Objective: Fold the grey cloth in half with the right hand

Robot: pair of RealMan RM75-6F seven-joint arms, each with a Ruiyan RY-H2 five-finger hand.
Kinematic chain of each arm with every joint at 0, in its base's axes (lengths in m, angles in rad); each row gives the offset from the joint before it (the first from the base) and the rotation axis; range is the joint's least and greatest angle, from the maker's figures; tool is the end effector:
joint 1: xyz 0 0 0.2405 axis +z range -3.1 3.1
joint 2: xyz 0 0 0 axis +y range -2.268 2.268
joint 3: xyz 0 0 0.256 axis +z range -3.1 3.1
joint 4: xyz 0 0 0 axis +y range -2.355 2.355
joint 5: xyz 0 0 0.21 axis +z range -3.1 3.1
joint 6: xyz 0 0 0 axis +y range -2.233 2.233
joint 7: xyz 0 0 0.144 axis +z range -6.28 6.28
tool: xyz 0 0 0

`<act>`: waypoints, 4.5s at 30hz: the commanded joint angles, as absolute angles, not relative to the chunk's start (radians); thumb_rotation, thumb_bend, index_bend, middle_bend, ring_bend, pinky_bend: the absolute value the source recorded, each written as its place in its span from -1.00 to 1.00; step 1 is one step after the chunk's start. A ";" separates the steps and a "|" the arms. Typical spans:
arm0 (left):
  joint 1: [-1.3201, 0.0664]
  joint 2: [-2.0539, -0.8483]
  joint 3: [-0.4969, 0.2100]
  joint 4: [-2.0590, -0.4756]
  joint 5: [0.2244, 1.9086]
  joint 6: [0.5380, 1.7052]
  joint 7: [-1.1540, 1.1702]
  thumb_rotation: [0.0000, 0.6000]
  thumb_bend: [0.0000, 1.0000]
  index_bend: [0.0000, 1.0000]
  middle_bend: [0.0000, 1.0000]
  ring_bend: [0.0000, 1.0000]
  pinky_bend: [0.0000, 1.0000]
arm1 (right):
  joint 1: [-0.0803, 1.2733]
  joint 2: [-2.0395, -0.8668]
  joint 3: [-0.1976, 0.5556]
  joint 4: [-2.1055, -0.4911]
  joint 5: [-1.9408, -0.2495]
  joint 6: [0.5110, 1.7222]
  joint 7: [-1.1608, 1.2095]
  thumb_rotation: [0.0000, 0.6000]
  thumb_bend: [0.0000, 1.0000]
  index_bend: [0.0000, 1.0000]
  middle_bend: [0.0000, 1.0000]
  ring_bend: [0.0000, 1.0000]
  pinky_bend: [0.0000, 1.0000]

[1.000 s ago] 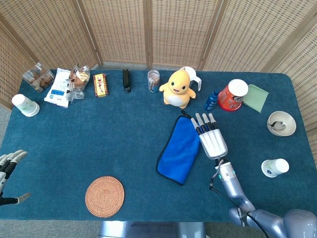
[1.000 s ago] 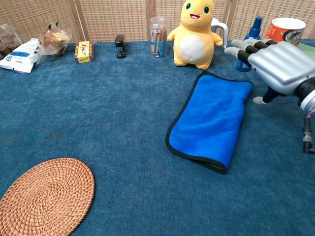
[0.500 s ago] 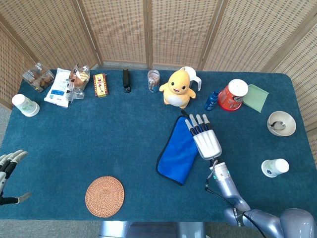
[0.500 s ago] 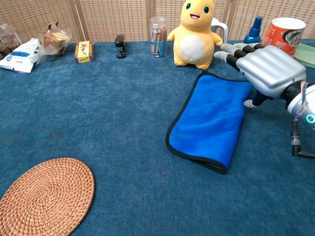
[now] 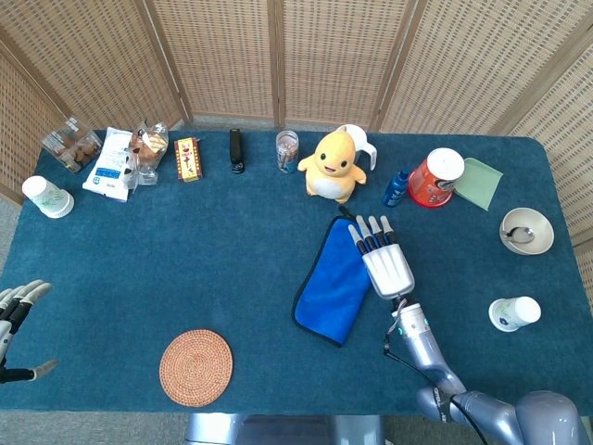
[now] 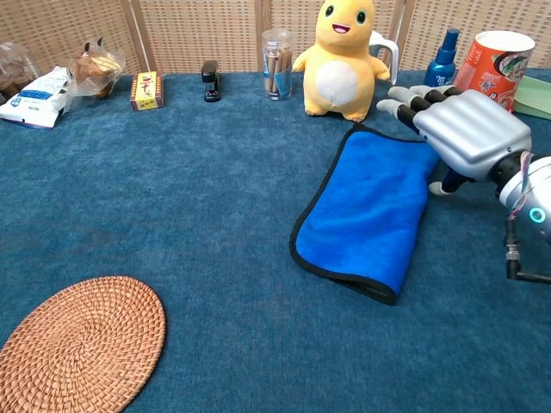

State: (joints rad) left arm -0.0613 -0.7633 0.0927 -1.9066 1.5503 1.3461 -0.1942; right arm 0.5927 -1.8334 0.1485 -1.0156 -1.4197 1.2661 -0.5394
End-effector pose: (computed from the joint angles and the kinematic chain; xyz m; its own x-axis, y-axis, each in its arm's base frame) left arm -0.2904 0.1365 0.2028 0.2592 0.2759 0.9256 0.9577 0.0506 -0.2833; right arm -0.1950 -0.3297 -0.0409 0.7050 0.1592 0.6911 -0.6331 -0.2978 0.7145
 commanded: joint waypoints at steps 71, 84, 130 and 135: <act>-0.066 -0.771 0.090 -1.910 1.532 1.332 -0.174 1.00 -0.76 -1.00 -1.00 -1.00 -1.00 | 0.614 -1.846 0.180 -0.990 -1.385 1.229 -0.550 1.00 -1.00 -1.00 -1.00 -1.00 -0.66; -0.065 -0.768 0.089 -1.907 1.534 1.336 -0.187 1.00 -0.76 -1.00 -1.00 -1.00 -1.00 | 0.614 -1.862 0.187 -0.981 -1.385 1.246 -0.557 1.00 -1.00 -1.00 -1.00 -1.00 -0.66; -0.032 -0.782 0.081 -1.900 1.564 1.420 -0.157 1.00 -0.76 -1.00 -1.00 -1.00 -1.00 | 0.266 -1.329 0.013 -1.586 -1.610 1.690 -0.202 0.96 -1.00 -1.00 -1.00 -1.00 -0.77; -0.019 -0.806 0.074 -1.895 1.577 1.459 -0.125 1.00 -0.76 -1.00 -1.00 -1.00 -1.00 | 0.168 -1.257 -0.025 -1.711 -1.606 1.763 -0.233 0.96 -1.00 -1.00 -1.00 -1.00 -0.87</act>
